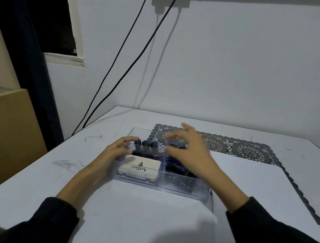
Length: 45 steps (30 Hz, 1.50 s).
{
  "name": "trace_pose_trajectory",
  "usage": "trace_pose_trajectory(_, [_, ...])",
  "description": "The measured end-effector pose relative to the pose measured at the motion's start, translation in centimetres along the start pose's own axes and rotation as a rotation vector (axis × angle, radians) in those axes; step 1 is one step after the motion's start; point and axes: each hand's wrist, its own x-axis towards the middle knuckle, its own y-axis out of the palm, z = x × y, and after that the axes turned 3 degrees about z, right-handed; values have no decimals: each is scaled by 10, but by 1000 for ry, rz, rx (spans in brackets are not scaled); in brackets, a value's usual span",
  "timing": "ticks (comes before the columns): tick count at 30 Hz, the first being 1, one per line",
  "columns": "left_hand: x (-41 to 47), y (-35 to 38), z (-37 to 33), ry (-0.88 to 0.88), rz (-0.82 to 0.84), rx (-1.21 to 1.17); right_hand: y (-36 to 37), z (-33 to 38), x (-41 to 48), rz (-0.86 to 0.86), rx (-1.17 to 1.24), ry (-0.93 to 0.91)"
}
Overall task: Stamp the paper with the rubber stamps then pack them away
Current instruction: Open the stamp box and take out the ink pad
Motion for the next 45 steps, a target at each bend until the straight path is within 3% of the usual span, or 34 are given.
trace_pose_trajectory(2, [-1,0,0,9,44,4,13,12,7,182,-104,-22])
trace_pose_trajectory(5, [-2,-2,1,34,67,22,29,20,21,404,-483,56])
trace_pose_trajectory(9, [-4,-3,1,42,95,12,39,36,36,495,-834,108])
trace_pose_trajectory(13, [-5,-1,2,63,76,-8,44,49,45,621,-901,162])
trace_pose_trajectory(16, [-3,0,3,61,76,-2,32,47,51,667,-711,184])
trace_pose_trajectory(27, [1,-3,6,24,27,-10,27,19,17,295,-12,156])
trace_pose_trajectory(39, [2,-5,8,34,33,13,43,9,20,263,-204,92])
trace_pose_trajectory(43, [1,-3,7,38,34,0,32,17,20,11,-201,41])
trace_pose_trajectory(45, [0,-3,6,47,27,17,25,22,20,-7,-230,59])
